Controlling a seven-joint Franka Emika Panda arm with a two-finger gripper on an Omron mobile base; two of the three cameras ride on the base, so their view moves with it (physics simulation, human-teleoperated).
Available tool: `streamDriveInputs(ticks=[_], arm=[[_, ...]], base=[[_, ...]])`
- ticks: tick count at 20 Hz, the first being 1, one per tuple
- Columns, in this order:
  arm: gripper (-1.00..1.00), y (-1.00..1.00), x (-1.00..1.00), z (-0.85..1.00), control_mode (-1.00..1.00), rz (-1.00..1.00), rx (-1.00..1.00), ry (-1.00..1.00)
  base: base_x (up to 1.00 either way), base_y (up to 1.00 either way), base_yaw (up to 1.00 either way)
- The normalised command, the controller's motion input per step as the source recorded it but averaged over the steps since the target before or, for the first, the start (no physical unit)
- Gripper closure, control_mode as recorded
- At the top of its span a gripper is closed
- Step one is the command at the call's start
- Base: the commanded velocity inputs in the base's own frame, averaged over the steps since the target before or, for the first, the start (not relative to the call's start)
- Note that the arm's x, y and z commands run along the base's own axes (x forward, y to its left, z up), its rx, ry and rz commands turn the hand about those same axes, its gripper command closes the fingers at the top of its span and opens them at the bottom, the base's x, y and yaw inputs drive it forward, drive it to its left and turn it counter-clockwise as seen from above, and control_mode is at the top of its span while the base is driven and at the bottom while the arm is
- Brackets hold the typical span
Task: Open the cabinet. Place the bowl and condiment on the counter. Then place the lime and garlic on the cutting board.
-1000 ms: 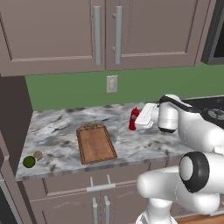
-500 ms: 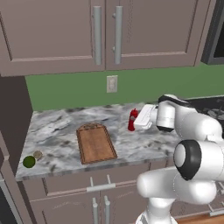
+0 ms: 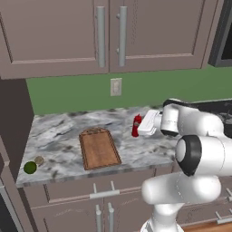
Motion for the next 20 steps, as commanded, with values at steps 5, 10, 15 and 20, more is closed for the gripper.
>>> streamDriveInputs(ticks=[5, 10, 15, 20], arm=[[1.0, 0.0, 0.11, -0.13, -1.0, 0.01, 0.0, 0.0], [1.0, 0.0, 0.1, -0.1, -1.0, 0.0, 0.0, 0.0], [1.0, 0.0, 0.11, -0.11, -1.0, 0.0, 0.0, 0.0], [1.0, 0.0, 0.13, -0.13, -1.0, 0.0, 0.0, 0.0]], base=[[0.0, 0.0, 0.0], [0.0, 0.0, 0.0], [0.0, 0.0, 0.0], [0.0, 0.0, 0.0]])
